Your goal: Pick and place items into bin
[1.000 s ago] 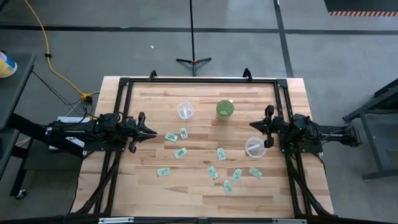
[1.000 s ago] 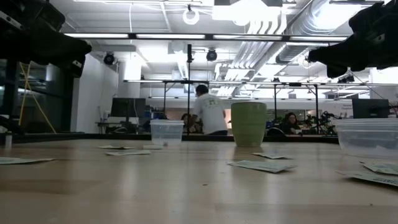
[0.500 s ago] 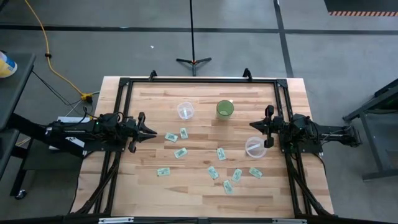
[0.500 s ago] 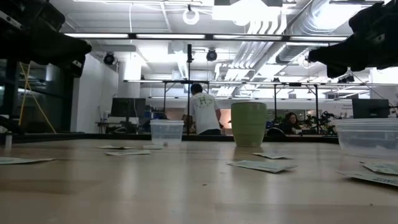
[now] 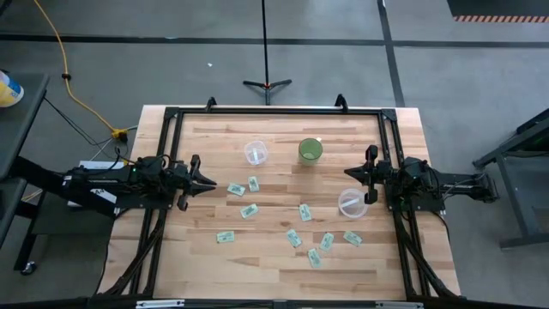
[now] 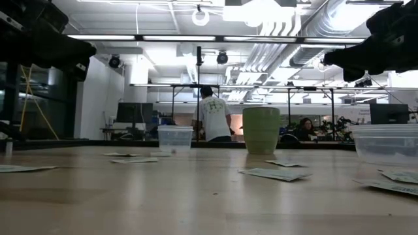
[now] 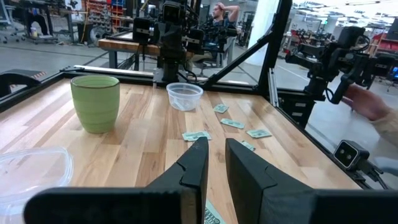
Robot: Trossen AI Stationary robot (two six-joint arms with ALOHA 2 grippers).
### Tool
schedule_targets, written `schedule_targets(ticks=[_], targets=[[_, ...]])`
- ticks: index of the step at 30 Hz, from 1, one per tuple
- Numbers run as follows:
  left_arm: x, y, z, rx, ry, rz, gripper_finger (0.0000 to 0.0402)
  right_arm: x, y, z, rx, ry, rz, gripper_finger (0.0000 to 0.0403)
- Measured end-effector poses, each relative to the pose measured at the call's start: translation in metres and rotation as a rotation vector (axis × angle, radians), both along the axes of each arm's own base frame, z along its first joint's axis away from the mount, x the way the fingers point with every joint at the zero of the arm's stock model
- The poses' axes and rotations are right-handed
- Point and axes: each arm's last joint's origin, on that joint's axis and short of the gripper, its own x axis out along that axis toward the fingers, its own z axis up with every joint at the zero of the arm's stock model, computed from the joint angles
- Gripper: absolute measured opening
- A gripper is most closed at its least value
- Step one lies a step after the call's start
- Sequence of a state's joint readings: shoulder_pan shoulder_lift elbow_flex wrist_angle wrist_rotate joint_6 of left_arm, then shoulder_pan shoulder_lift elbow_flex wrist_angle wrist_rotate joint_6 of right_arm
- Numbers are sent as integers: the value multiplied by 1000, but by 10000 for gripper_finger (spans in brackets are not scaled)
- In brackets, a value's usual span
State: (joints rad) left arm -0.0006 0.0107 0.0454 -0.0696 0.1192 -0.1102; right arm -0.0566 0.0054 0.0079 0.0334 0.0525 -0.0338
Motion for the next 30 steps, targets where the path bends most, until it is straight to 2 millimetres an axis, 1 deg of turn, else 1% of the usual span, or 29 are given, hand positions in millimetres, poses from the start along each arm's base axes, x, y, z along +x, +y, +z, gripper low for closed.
schedule_targets(ticks=[8, 11, 15, 19, 25, 28, 30], targets=[[0, 0, 0, 0, 0, 0, 92, 0, 0, 0, 3, -1, 0, 0], [0, 0, 0, 0, 0, 0, 92, 0, 0, 0, 37, -6, 1, 0], [0, 0, 1, 0, -7, 4, 92, 0, 0, 6, 78, -68, -2, 0], [0, 2, 3, 2, -29, 79, 92, -1, 0, 10, 111, -120, 3, 0], [0, 8, 8, -3, -86, 289, 92, -1, -2, 13, 79, -145, -58, 1], [0, 9, 8, -2, -81, 314, 92, -1, -3, 14, 77, -158, -86, 4], [0, 9, 8, -2, -81, 314, 92, -2, -3, 18, 66, -191, -99, 13]])
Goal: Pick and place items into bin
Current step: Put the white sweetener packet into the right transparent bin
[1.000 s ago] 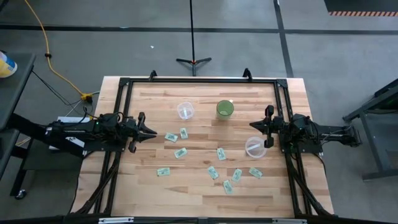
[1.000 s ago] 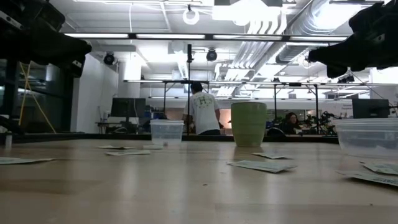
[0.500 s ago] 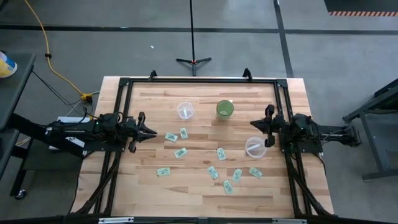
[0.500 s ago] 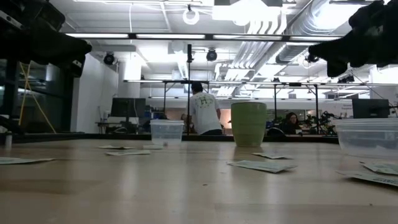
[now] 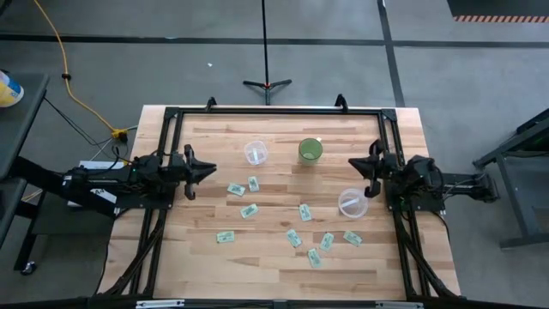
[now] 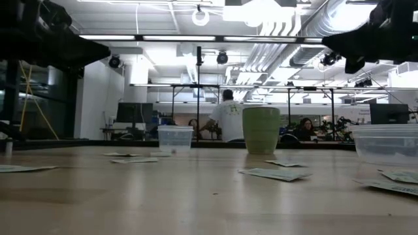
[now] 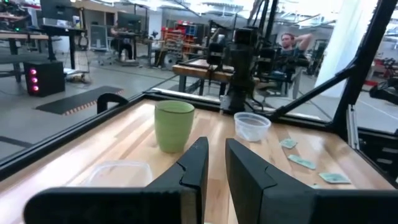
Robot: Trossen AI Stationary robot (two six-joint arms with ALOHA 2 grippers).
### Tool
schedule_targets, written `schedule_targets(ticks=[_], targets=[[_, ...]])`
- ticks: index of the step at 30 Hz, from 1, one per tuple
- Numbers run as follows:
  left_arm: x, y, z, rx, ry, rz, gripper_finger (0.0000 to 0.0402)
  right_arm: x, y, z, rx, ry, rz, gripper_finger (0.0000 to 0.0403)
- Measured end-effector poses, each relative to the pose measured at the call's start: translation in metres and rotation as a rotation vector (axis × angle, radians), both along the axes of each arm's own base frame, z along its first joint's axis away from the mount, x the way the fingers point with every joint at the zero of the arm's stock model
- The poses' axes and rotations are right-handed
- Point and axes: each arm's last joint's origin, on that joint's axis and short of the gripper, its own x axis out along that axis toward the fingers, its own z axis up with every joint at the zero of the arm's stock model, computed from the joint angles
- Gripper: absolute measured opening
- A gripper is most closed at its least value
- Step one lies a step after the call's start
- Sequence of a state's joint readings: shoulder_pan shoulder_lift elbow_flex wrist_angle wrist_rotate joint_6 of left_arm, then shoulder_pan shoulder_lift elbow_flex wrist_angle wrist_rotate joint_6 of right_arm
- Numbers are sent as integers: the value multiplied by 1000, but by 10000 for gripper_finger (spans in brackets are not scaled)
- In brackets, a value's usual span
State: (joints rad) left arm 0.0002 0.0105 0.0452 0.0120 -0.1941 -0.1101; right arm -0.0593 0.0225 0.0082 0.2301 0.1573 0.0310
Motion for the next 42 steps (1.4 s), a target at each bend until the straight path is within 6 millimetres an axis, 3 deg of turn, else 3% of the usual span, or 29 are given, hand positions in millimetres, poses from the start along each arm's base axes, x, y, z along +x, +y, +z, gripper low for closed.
schedule_targets(ticks=[11, 16, 25, 32, 42], targets=[[0, 0, 0, 0, 2, 2, 92, 4, 1, 26, -149, -18, 17, 133], [0, 0, 0, -1, 3, 3, 92, 11, 1, 41, -179, 16, 23, 168], [0, 0, -2, 0, 17, 3, 92, 34, -1, 55, -264, 142, -5, 176], [0, 0, -1, -35, 9, 1, 92, 53, 2, 66, -261, 180, 137, 177], [0, 0, 0, -51, -10, 3, 92, 71, 23, 72, -329, 237, 224, 179]])
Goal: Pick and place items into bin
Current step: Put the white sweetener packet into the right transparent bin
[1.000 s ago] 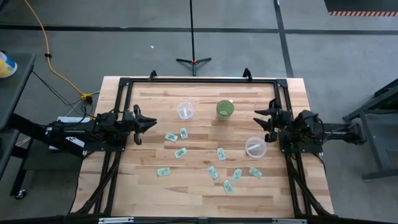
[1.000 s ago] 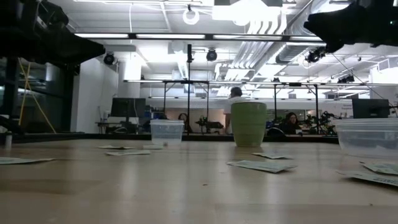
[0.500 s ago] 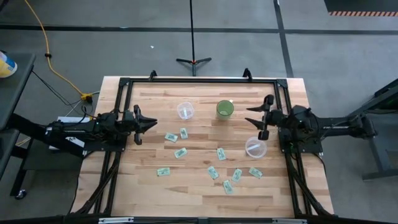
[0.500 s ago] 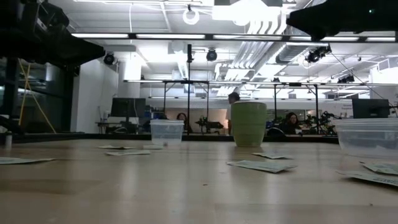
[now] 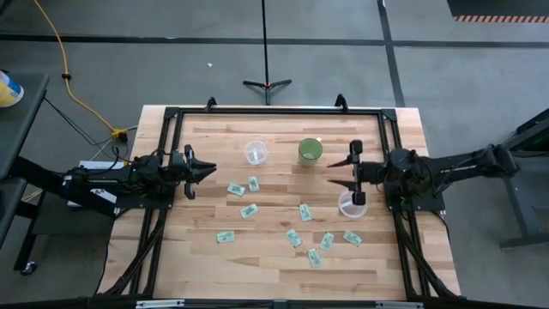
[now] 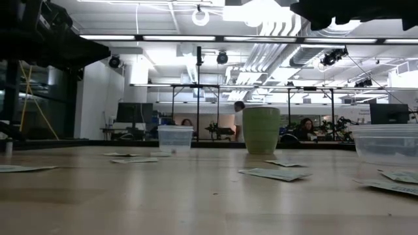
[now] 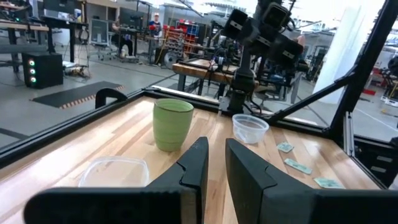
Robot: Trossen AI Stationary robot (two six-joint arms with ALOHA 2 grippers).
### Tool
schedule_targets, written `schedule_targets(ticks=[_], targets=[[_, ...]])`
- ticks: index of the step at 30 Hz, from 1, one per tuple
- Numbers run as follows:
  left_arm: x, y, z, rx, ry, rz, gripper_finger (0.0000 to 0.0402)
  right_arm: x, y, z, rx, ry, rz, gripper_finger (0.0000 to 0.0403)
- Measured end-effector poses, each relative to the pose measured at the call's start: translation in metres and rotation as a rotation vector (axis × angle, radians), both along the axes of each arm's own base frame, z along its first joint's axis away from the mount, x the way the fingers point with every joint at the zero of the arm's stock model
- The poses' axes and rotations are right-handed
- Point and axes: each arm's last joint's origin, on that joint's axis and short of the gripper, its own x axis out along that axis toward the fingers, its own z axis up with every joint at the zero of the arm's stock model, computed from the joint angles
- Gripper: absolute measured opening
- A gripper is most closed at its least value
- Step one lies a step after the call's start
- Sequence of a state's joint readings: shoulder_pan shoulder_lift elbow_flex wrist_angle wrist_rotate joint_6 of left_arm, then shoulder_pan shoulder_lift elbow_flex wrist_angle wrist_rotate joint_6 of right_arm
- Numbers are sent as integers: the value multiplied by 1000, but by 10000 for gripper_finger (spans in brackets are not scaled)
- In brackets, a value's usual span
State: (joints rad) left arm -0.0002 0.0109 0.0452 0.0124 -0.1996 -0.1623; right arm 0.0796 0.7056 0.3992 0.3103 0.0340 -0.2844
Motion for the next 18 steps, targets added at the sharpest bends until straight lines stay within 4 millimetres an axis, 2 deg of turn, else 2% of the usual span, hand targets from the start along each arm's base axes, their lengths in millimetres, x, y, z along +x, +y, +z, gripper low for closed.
schedule_targets(ticks=[5, 11, 15, 18], targets=[[0, 0, 0, 0, 0, 1, 92, 7, 20, -7, -26, 38, 24, 179], [0, 0, 0, 0, 1, 1, 92, 22, 46, -19, -178, 41, -1, 179], [0, 0, -1, 0, 10, 1, 92, 28, 53, -29, -240, 87, -110, 179], [0, 0, -1, 0, 15, 1, 92, 30, 54, -34, -222, 113, -141, 179]])
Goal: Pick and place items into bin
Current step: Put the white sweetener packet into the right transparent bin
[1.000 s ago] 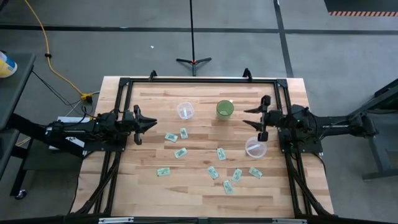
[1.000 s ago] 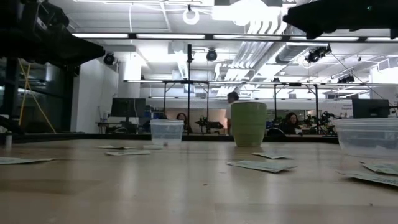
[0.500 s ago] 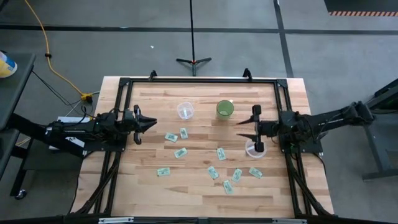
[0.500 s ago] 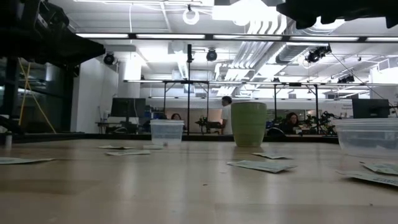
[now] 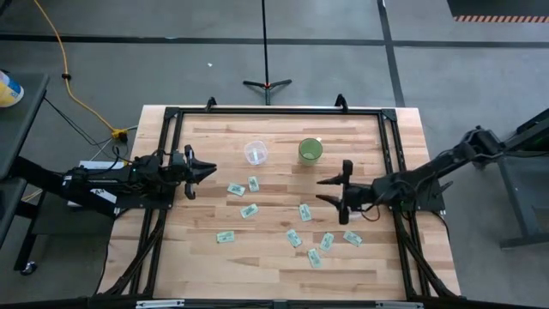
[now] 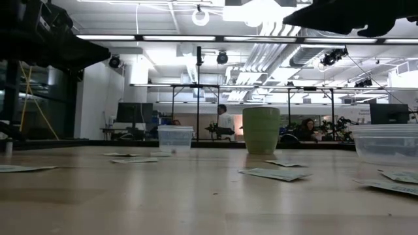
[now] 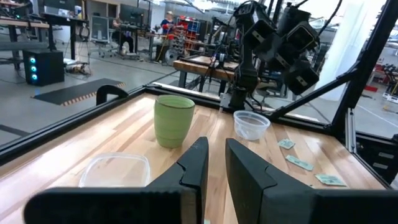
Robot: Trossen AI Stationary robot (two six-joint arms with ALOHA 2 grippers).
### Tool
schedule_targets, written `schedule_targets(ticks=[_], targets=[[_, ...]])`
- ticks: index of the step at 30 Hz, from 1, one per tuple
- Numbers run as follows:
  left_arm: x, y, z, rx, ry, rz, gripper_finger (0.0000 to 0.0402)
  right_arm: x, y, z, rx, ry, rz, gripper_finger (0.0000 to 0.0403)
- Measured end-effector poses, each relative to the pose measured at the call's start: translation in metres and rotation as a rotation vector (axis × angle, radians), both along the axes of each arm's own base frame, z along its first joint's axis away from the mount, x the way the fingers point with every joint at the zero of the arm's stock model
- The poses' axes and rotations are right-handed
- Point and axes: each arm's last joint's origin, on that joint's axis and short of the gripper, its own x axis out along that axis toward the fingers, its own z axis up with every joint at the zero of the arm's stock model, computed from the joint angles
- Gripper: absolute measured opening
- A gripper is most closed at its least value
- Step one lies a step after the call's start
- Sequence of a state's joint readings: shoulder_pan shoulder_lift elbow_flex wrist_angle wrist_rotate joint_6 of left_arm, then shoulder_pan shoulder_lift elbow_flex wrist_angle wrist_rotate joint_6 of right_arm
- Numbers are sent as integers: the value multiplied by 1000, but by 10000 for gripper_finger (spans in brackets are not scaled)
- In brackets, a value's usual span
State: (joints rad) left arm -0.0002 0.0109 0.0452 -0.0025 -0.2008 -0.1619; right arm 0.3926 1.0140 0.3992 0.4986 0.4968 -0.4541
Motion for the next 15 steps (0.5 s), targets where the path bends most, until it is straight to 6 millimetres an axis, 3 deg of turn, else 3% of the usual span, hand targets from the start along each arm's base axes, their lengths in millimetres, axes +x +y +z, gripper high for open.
schedule_targets(ticks=[7, 15], targets=[[0, 0, 0, 0, 0, 0, 92, 13, 6, -3, 79, 88, -16, 180], [0, 0, 0, 0, 1, 4, 92, 49, 21, 7, 88, 395, -77, 180]])
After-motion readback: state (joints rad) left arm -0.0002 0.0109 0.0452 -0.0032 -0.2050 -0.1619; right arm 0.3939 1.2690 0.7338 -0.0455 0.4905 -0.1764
